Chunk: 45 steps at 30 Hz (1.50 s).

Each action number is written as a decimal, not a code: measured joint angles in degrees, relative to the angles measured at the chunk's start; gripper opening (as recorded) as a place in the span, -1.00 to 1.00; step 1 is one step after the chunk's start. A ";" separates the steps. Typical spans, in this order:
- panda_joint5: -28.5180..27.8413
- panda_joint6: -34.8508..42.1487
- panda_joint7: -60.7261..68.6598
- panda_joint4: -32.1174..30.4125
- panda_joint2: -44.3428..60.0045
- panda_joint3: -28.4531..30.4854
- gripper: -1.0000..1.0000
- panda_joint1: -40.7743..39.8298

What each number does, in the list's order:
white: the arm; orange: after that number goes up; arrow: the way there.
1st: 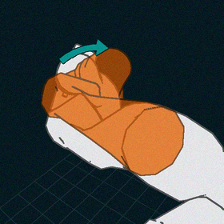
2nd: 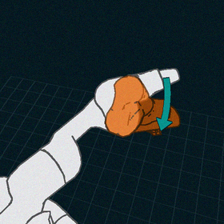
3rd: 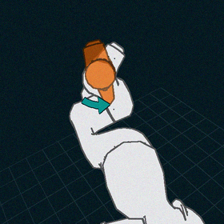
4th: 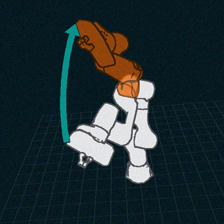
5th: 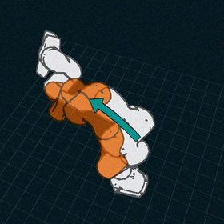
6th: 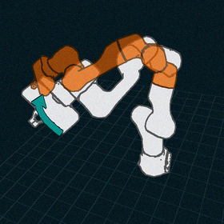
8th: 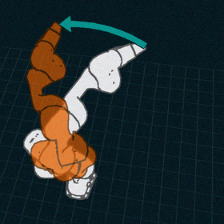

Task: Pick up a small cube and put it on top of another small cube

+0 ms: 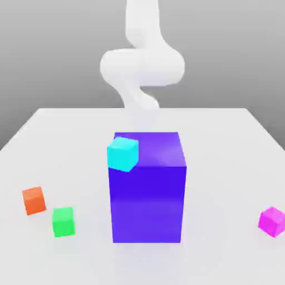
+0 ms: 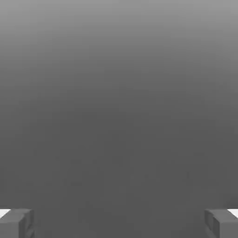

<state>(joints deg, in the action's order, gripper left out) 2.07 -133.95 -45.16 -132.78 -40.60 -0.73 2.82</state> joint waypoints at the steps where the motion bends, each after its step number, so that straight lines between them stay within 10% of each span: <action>1: 0.88 -0.93 0.28 -0.43 2.26 -0.42 0.00 1.16; 15: 5.44 -13.08 -1.05 -6.02 31.37 -11.27 0.00 13.39; 30: -14.87 -29.17 -19.35 -8.58 62.98 -8.97 0.00 30.36; 31: -15.85 -30.45 -20.10 -8.19 64.71 -8.33 -1.00 30.79; 45: -8.67 -22.39 -15.35 -10.02 55.05 -11.47 -1.00 25.94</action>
<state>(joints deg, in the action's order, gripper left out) -6.60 -156.34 -60.51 -142.80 14.45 -12.20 28.76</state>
